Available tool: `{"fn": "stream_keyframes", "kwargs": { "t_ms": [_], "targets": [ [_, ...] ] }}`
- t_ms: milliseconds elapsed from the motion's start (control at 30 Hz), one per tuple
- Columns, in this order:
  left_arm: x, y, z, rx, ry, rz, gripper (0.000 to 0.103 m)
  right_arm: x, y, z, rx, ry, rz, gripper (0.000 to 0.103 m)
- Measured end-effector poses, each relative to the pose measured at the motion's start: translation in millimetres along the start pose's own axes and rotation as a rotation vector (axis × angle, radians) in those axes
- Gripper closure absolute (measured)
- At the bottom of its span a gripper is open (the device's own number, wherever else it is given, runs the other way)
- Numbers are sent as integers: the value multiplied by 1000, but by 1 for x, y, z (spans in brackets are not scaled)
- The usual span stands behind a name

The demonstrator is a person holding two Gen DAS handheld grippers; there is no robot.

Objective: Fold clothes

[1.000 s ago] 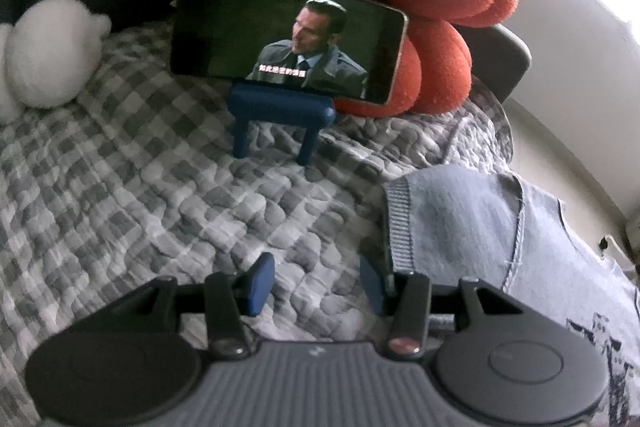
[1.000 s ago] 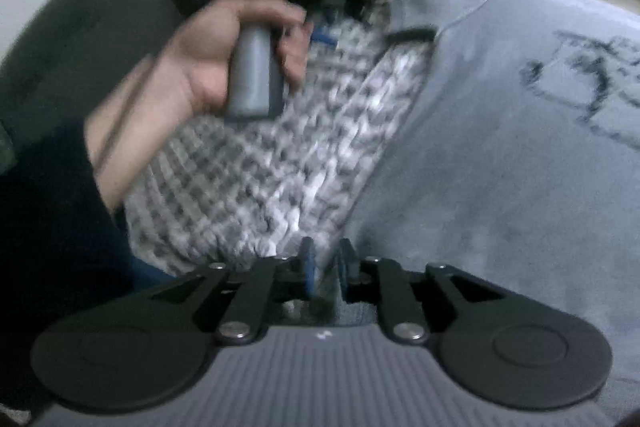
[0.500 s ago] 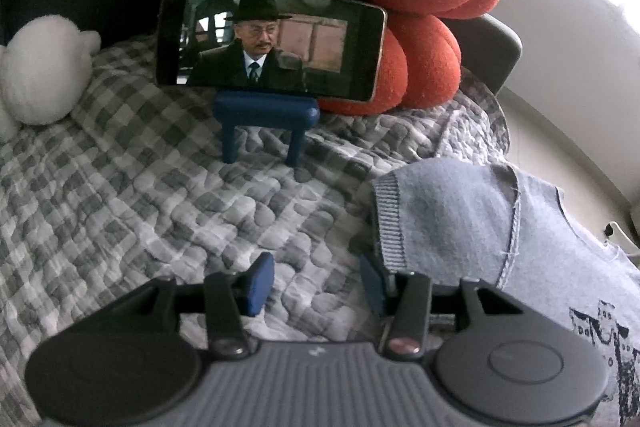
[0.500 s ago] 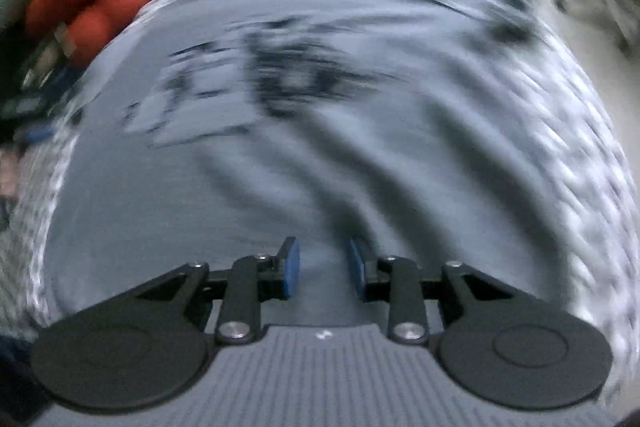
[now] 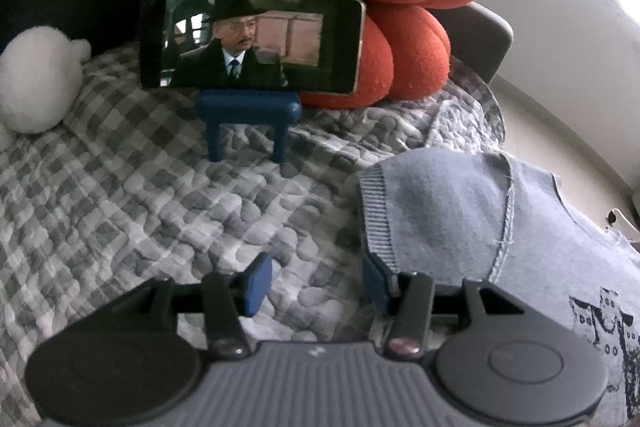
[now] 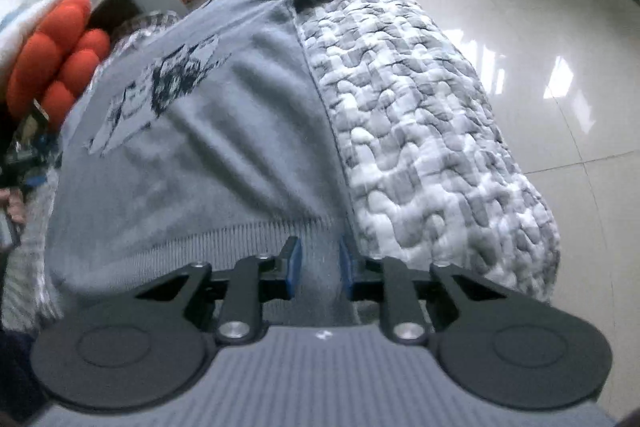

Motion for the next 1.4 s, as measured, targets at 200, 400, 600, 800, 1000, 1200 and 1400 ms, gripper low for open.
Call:
{"fn": "stream_keyframes", "kwargs": {
  "t_ms": [200,400,600,800,1000,1200,1400],
  "targets": [
    [1,1,1,-2,5,0,51,-3,-2,-2,72,25,-20,69],
    [1,3,1,-6,12,0,51,-3,0,-1,181,99,-35,100],
    [4,3,-1,-10,25,5,51,0,-1,-10,244,106,-20,100],
    [3,3,3,-11,31,7,51,-4,-2,-9,248,73,-9,82],
    [3,1,2,-10,35,19,51,-32,24,14,235,76,-120,72],
    [2,-1,6,-13,43,23,51,-64,23,82,159,194,-193,68],
    [3,-3,17,-10,113,48,51,-93,-3,182,39,364,-202,66]
  ]
}}
Point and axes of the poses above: each gripper's, at about its wrist camera, not at the fingertips, and y roughly against the way its jaws point, z to its left, x to its underside, the point moved 10 cm from there along -y, roughly the way its jaws point, and after that the axes turned 10 degrees about z, right-handed, at the moved point
